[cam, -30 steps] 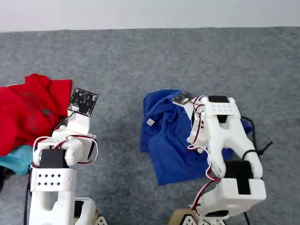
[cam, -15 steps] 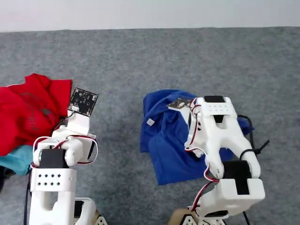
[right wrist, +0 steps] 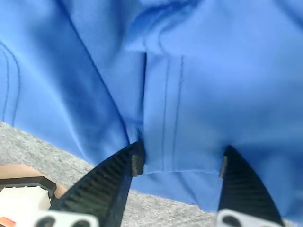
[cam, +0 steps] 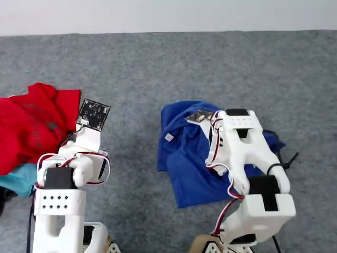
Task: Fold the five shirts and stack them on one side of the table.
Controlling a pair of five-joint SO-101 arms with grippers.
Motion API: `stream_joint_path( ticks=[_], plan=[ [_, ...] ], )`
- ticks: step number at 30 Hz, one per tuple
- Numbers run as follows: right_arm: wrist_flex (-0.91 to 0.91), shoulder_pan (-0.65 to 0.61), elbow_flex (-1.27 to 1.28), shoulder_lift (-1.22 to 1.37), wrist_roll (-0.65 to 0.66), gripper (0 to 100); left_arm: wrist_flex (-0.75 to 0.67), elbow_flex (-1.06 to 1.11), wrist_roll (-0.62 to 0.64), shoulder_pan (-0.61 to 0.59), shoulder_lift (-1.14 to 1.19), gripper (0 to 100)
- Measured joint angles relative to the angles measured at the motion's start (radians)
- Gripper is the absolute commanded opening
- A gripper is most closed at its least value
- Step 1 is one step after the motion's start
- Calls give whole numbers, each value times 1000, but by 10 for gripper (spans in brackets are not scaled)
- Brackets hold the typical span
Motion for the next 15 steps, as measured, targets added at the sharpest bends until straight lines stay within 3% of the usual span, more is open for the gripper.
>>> stream_joint_path(
  ticks=[5, 10, 15],
  plan=[
    [3, -3, -21, 29, 0, 249, 0, 0, 0, 0, 0, 25],
    [-5, 6, -37, 29, 0, 100, 0, 0, 0, 0, 0, 25],
    [-5, 35, -25, 31, 0, 89, 0, 0, 0, 0, 0, 25]
  ],
)
